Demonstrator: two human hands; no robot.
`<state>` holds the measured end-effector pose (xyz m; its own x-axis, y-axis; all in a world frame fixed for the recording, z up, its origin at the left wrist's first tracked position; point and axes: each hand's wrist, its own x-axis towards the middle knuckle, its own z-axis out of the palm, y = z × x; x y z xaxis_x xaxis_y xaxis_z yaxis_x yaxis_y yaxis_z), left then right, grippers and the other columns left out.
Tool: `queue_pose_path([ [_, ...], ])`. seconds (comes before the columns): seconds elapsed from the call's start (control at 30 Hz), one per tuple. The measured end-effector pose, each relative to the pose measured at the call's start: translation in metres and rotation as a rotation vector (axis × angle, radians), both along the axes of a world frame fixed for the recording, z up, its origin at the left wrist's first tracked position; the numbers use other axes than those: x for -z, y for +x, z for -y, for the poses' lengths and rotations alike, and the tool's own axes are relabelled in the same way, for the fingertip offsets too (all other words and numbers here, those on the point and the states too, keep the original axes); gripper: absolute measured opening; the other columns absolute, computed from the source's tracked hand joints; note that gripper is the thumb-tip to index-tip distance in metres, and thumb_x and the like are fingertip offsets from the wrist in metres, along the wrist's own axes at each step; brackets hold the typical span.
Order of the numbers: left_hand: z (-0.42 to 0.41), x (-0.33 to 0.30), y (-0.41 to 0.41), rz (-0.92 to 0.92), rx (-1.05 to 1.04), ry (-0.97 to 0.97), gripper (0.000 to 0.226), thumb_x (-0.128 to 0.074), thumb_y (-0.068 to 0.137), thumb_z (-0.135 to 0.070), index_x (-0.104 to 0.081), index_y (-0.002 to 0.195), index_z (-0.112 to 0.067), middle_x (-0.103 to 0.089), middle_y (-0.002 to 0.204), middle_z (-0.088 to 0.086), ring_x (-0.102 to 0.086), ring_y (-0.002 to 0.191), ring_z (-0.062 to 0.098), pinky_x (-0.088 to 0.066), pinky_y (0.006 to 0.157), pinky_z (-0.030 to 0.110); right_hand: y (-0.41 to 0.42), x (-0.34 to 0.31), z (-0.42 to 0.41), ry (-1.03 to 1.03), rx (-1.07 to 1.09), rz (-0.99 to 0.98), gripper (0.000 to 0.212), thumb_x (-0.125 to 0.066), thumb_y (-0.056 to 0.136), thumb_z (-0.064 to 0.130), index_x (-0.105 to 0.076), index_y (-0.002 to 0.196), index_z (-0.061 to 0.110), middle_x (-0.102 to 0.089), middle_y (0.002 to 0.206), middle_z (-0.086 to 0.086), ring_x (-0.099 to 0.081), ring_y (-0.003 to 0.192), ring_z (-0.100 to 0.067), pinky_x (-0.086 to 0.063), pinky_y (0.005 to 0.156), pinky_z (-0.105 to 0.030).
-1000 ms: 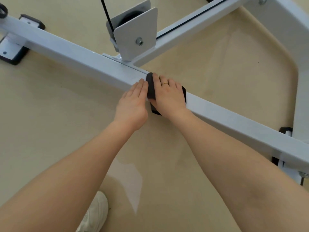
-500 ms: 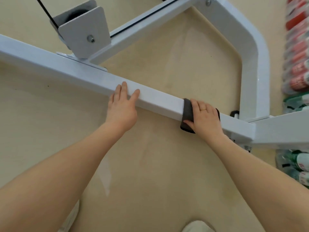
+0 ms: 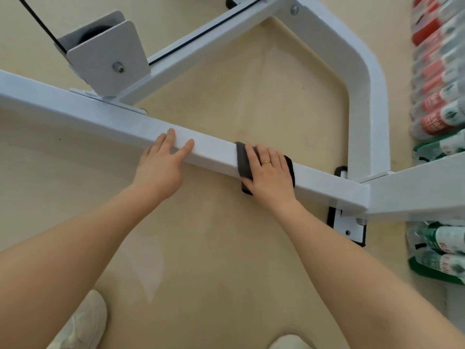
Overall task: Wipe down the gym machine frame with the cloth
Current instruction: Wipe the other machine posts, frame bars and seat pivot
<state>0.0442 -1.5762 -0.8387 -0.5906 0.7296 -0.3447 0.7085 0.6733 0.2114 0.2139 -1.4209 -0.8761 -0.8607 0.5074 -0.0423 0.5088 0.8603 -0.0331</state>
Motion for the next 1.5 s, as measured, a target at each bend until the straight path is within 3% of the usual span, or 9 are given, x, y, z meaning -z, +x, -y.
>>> queue_pose_path([
  [0.13,0.002,0.004,0.001,0.029,-0.025,0.058,0.074,-0.038,0.086,0.001,-0.015,0.146,-0.035,0.005,0.157,0.006,0.003,0.144,0.021,-0.015,0.113,0.040,0.054,-0.001,-0.024,0.043,0.136,0.056,0.074,-0.081,0.067,0.028,-0.051,0.129,0.002,-0.058,0.118,-0.021,-0.056,0.107,-0.042,-0.041,0.096,-0.053],
  [0.27,0.002,0.007,0.000,0.074,-0.071,0.110,0.073,-0.037,0.086,0.004,-0.019,0.146,-0.035,0.004,0.157,0.002,0.003,0.144,0.019,-0.020,0.112,0.040,0.044,-0.002,-0.015,0.122,0.110,0.122,0.074,-0.085,0.063,0.024,-0.054,0.123,-0.008,-0.058,0.121,-0.027,-0.056,0.114,-0.041,-0.036,0.098,-0.053],
  [0.43,0.009,0.009,-0.003,0.153,-0.088,0.183,0.074,-0.035,0.084,0.006,-0.011,0.148,-0.021,0.004,0.157,-0.002,0.004,0.144,0.015,-0.018,0.114,0.037,-0.024,0.001,0.031,0.003,0.053,0.052,0.060,-0.062,0.077,0.026,-0.052,0.127,-0.006,-0.052,0.131,-0.024,-0.052,0.120,-0.037,-0.042,0.098,-0.048],
  [0.5,0.013,0.006,-0.007,0.211,-0.102,0.217,0.075,-0.033,0.082,0.007,-0.008,0.148,-0.016,0.000,0.157,-0.003,0.002,0.144,0.012,-0.015,0.114,0.033,-0.054,0.001,0.048,-0.055,0.023,0.012,0.068,-0.066,0.079,0.025,-0.043,0.135,-0.005,-0.042,0.140,-0.024,-0.042,0.129,-0.037,-0.033,0.106,-0.047],
  [0.6,0.023,0.000,-0.011,0.177,-0.136,0.237,0.076,-0.035,0.081,0.005,-0.004,0.148,-0.013,-0.018,0.155,0.003,-0.012,0.143,0.014,-0.010,0.114,0.032,-0.096,-0.001,0.071,-0.119,-0.041,0.101,0.069,-0.045,0.096,0.022,-0.005,0.149,0.005,-0.001,0.157,-0.015,-0.002,0.145,-0.027,0.004,0.115,-0.040],
  [0.73,0.049,0.001,-0.016,0.112,-0.265,0.287,0.078,-0.039,0.078,0.005,-0.006,0.148,-0.009,-0.035,0.146,0.007,-0.031,0.134,0.021,-0.015,0.113,0.035,-0.147,-0.006,0.088,-0.077,-0.143,0.126,0.064,-0.032,0.099,0.020,0.007,0.150,0.014,0.010,0.158,-0.005,0.008,0.145,-0.020,0.008,0.114,-0.041],
  [0.9,0.078,-0.001,-0.051,0.086,-0.251,0.261,0.074,-0.040,0.082,0.004,-0.010,0.148,-0.009,-0.016,0.154,0.008,-0.015,0.141,0.021,-0.014,0.115,0.033,-0.140,-0.017,0.074,-0.117,-0.183,0.193,0.070,-0.040,0.098,0.030,0.004,0.150,0.017,0.007,0.158,-0.002,0.002,0.145,-0.021,-0.001,0.116,-0.039],
  [1.17,0.090,0.001,-0.115,0.062,-0.362,0.166,0.069,-0.039,0.085,0.000,-0.011,0.148,-0.010,-0.003,0.157,0.006,-0.004,0.143,0.021,-0.009,0.114,0.034,-0.127,-0.023,0.078,-0.083,-0.018,0.251,0.067,-0.040,0.099,0.025,0.002,0.150,0.012,0.002,0.158,-0.006,-0.002,0.145,-0.026,-0.003,0.115,-0.040],
  [1.5,0.110,0.000,-0.176,0.019,-0.169,0.018,0.072,-0.044,0.088,-0.008,-0.009,0.148,-0.026,0.013,0.155,0.011,0.008,0.143,0.024,0.000,0.115,0.034,-0.202,-0.020,0.130,-0.140,0.004,0.230,0.073,-0.041,0.097,0.023,0.008,0.149,0.014,0.014,0.157,-0.007,0.008,0.145,-0.025,0.000,0.116,-0.040],
])
